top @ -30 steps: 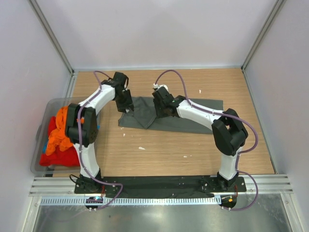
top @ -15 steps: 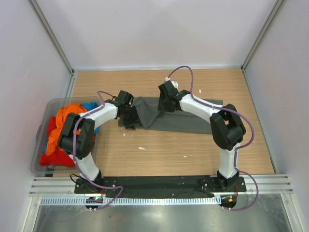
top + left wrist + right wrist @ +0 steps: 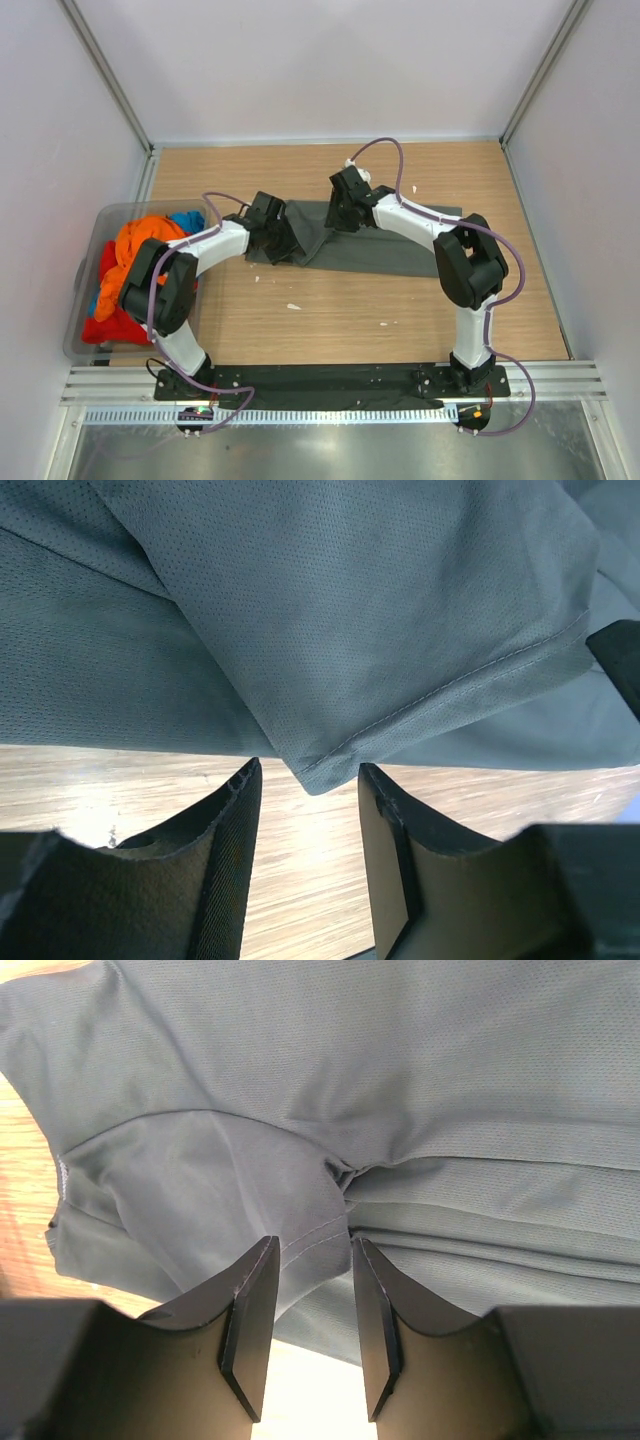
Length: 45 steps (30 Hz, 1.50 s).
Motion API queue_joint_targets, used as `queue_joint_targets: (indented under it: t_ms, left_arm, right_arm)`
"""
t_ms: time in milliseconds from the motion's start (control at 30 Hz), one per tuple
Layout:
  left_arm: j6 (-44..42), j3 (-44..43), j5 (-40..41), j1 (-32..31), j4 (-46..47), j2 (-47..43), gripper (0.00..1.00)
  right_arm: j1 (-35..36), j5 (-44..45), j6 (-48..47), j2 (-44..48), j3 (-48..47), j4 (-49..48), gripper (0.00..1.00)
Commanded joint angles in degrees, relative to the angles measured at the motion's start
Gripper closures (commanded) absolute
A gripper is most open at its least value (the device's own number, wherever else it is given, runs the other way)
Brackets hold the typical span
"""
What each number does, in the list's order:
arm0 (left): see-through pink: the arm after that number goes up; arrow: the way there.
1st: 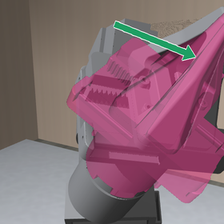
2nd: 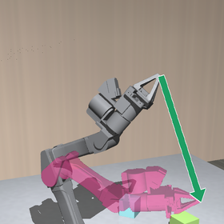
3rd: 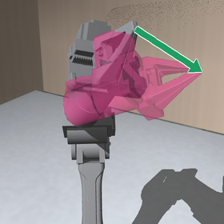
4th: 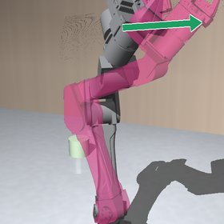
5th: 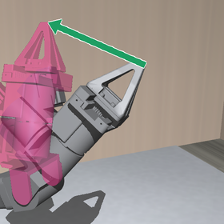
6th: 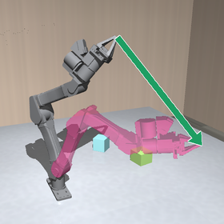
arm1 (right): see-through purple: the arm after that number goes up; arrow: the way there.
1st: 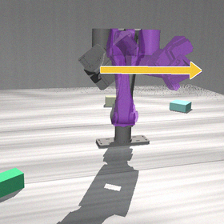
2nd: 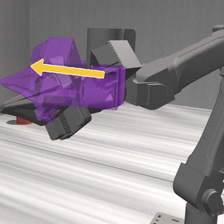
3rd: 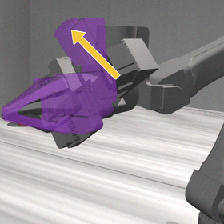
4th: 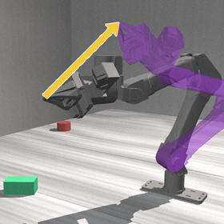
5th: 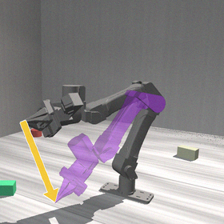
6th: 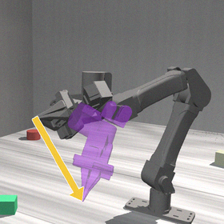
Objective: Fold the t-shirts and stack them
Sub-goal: Fold the tshirt
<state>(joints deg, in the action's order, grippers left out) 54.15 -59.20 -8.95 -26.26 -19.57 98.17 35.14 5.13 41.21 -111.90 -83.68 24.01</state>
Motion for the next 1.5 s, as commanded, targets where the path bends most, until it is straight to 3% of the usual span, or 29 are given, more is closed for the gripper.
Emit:
queue_joint_targets:
  t_ms: [0,200,667,800,900,1067,1467]
  left_arm:
    - [2.0,0.4,1.8,-0.4,3.0,-1.5,0.57]
    - [2.8,0.6,2.5,-0.8,3.1,-1.5,0.63]
    - [4.5,1.2,5.4,-2.9,2.8,-1.0,0.59]
    - [5.3,0.8,6.8,-3.4,3.0,-0.7,0.63]
    - [5.4,0.7,7.7,-3.4,3.2,-1.1,0.74]
    - [5.5,-1.2,10.3,-3.4,0.8,-1.6,1.00]
    - [2.8,-9.6,18.6,-3.4,-10.4,-3.5,1.00]
  right_arm:
    - [-0.2,-0.6,1.9,-0.1,-0.3,-1.9,0.59]
    - [-0.3,-0.6,2.7,-0.3,0.3,-1.6,0.61]
    - [-0.3,0.0,3.6,-0.5,1.8,-1.2,0.59]
    - [-0.3,-0.1,3.9,-0.6,1.8,-1.8,0.60]
    - [-0.3,0.4,3.6,-0.8,1.5,-2.3,0.79]
    - [-0.5,1.6,2.5,-1.0,0.5,-2.2,0.97]
    - [-1.5,2.3,-3.4,0.0,-4.1,4.0,0.98]
